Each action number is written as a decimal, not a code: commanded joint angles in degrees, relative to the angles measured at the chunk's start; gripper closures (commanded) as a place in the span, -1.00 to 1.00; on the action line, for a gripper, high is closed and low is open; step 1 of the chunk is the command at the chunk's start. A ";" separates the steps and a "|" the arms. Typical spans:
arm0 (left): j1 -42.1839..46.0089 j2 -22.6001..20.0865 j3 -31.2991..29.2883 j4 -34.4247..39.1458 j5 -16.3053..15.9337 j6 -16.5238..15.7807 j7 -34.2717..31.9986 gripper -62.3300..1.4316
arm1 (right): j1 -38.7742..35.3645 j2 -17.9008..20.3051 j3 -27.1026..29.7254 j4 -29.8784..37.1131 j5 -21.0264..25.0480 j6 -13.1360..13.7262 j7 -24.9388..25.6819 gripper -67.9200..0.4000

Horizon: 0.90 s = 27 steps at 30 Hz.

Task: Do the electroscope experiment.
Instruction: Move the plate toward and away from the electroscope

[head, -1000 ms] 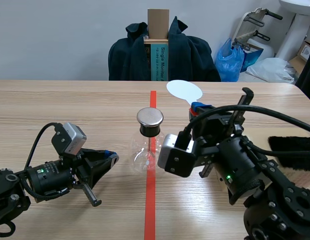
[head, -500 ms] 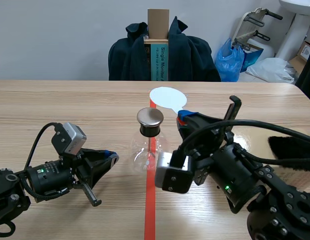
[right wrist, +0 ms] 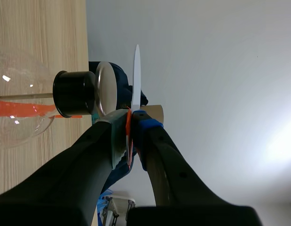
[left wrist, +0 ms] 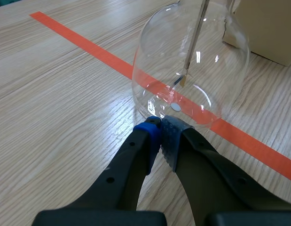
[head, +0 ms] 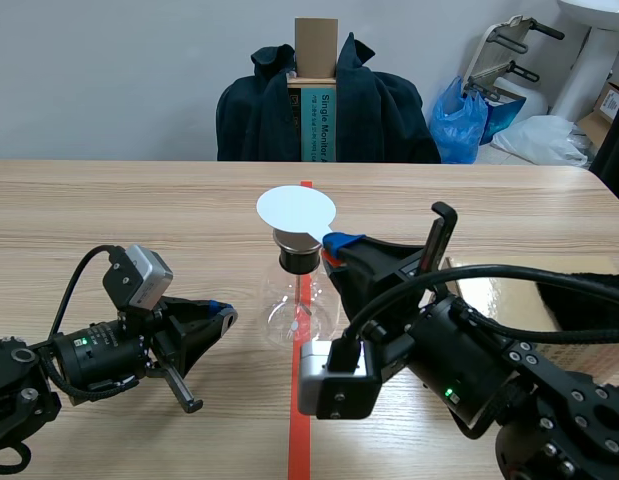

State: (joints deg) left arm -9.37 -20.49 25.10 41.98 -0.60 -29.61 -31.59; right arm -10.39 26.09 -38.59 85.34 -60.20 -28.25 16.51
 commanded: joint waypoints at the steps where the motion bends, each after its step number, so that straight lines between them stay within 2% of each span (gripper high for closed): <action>1: -0.46 -0.15 -0.52 1.03 -0.39 -0.11 -0.94 0.86 | 0.55 0.39 0.66 0.35 0.15 -0.81 0.24 0.96; 9: -0.46 -0.15 -0.52 1.03 -0.39 -0.11 -0.94 0.86 | 0.55 0.39 0.66 0.35 0.15 -0.81 -2.60 0.96; 27: -0.46 -0.17 -0.52 1.03 -0.39 -0.11 -0.94 0.86 | 0.55 0.42 0.70 0.35 0.15 -0.83 -19.04 0.96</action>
State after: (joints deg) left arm -9.37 -20.49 25.10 41.98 -0.60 -29.61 -31.59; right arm -10.39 26.09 -38.59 85.34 -60.01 -28.25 -2.13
